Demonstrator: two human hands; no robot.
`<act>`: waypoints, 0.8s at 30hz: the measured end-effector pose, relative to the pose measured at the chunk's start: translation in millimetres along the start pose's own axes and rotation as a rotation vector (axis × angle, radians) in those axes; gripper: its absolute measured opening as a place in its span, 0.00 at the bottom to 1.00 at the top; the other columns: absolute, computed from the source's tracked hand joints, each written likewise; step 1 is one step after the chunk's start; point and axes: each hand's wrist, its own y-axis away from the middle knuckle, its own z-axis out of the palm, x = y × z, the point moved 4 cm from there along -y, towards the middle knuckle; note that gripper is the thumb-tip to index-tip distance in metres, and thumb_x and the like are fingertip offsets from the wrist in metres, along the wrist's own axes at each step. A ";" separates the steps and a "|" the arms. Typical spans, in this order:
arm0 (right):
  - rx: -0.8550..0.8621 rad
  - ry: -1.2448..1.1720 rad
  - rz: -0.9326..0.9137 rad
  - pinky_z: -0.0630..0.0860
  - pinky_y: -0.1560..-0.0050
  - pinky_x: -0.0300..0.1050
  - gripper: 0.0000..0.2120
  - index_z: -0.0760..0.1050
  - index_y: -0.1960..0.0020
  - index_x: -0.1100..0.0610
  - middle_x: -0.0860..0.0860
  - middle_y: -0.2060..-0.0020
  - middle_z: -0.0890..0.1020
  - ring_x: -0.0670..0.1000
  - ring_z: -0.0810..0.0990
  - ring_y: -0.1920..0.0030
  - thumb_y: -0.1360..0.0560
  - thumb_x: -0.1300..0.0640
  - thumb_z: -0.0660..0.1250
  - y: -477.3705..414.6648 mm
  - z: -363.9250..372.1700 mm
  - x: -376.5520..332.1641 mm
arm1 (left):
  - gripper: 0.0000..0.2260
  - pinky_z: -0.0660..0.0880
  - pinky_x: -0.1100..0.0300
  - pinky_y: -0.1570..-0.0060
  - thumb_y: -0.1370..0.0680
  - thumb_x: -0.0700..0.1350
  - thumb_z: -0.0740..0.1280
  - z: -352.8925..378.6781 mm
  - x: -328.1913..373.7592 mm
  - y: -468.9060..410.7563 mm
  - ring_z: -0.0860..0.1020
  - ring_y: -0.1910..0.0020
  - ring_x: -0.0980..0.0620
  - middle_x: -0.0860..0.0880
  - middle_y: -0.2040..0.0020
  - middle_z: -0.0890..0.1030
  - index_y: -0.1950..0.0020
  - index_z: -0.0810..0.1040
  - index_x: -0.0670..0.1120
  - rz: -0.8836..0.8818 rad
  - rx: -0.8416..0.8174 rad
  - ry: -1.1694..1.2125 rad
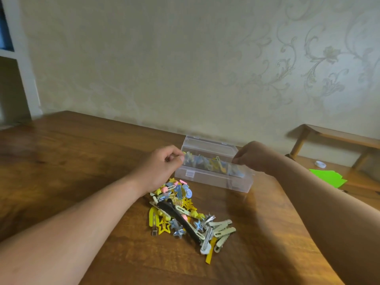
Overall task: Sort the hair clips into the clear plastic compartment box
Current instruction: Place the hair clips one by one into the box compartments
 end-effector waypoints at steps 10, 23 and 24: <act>0.085 -0.192 -0.387 0.78 0.55 0.38 0.05 0.87 0.50 0.45 0.37 0.57 0.87 0.39 0.84 0.56 0.20 0.50 0.72 98.2 10.3 -34.6 | 0.10 0.75 0.59 0.45 0.14 0.52 0.65 -0.3 7.3 5.5 0.79 0.42 0.59 0.55 0.43 0.83 0.36 0.83 0.54 0.001 -0.002 0.009; -0.515 -0.162 -0.560 0.78 0.52 0.33 0.10 0.85 0.42 0.47 0.40 0.53 0.87 0.40 0.85 0.52 0.22 0.54 0.77 127.8 41.9 -43.9 | 0.10 0.72 0.61 0.51 0.13 0.52 0.64 -2.7 8.1 6.5 0.79 0.44 0.60 0.57 0.44 0.81 0.37 0.83 0.54 -0.018 0.029 0.024; -0.508 -0.140 -0.558 0.79 0.51 0.34 0.10 0.85 0.42 0.46 0.40 0.53 0.87 0.40 0.85 0.52 0.22 0.54 0.77 127.2 43.1 -43.1 | 0.10 0.72 0.60 0.50 0.13 0.52 0.64 -2.7 7.7 6.5 0.79 0.44 0.59 0.57 0.44 0.81 0.36 0.83 0.54 -0.017 0.029 0.022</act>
